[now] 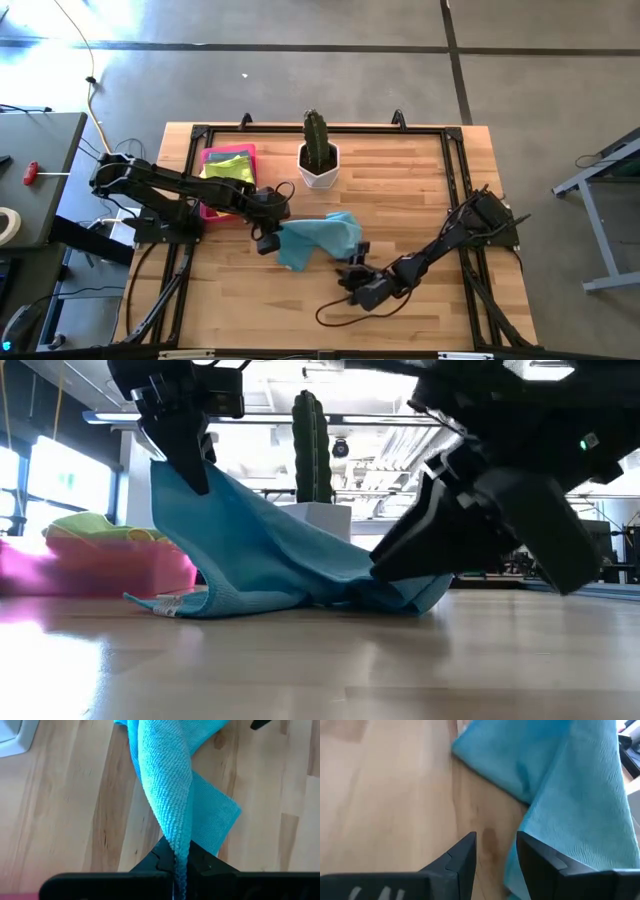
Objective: Fold microfiber towels
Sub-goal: Fold the blue towel
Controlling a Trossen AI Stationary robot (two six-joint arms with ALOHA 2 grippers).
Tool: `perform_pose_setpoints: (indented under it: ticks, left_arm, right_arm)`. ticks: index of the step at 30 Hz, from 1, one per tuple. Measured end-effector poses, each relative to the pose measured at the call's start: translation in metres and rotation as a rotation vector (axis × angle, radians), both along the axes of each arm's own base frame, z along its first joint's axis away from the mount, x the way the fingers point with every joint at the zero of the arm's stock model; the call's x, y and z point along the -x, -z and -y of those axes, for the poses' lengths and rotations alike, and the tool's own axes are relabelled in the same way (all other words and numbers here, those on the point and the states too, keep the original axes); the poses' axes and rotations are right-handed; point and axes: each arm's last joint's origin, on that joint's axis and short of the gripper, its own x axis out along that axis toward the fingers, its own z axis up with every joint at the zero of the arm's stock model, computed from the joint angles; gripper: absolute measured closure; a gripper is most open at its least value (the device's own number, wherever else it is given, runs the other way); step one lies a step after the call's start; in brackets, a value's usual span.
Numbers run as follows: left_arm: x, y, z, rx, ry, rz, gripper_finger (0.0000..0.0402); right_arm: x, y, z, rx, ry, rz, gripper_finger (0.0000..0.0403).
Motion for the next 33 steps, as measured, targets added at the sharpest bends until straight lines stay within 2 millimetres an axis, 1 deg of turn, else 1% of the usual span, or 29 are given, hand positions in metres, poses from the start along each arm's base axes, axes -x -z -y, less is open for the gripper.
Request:
perform_pose_setpoints:
  ticks: [3,8,11,14,17,21,23,25,30,33]
  left_arm:
    - [0.000,0.000,0.000,-0.002,0.016,0.000,0.0401]
    - [0.000,0.000,0.000,0.004,0.005,0.000,0.0401]
    - [0.000,0.000,0.000,0.022,-0.026,-0.001,0.0401]
    - [0.000,0.000,0.000,0.029,-0.038,-0.001,0.0401]
    - [0.000,0.000,0.000,0.029,-0.038,-0.001,0.0401]
    - [0.000,0.000,0.000,0.028,-0.036,-0.001,0.0401]
    - [0.000,0.000,0.000,0.021,-0.021,-0.001,0.0401]
    - [0.000,0.000,0.000,0.014,-0.007,-0.002,0.0401]
    - [0.000,0.000,0.000,0.009,0.003,-0.003,0.0401]
    - [0.000,0.000,0.000,0.005,0.010,-0.003,0.0401]
  right_arm:
    - [-0.006,-0.008,-0.004,-0.005,-0.012,0.019,0.0269]
    - [-0.015,-0.020,-0.010,0.015,-0.072,-0.011,0.0273]
    - [-0.021,-0.026,-0.008,-0.030,-0.043,-0.004,0.0280]
    - [-0.026,-0.032,-0.006,-0.113,0.019,-0.022,0.0276]
    - [-0.029,-0.039,-0.011,-0.229,0.059,-0.020,0.0253]
    - [-0.030,-0.048,-0.027,-0.312,0.048,0.012,0.0202]
    - [-0.031,-0.048,-0.033,-0.278,0.030,-0.009,0.0178]
    - [-0.032,-0.044,-0.037,-0.198,0.041,-0.031,0.0163]
    - [-0.037,-0.029,-0.047,0.036,0.133,-0.060,0.0155]
    - [-0.042,-0.018,-0.051,0.066,0.190,-0.103,0.0155]
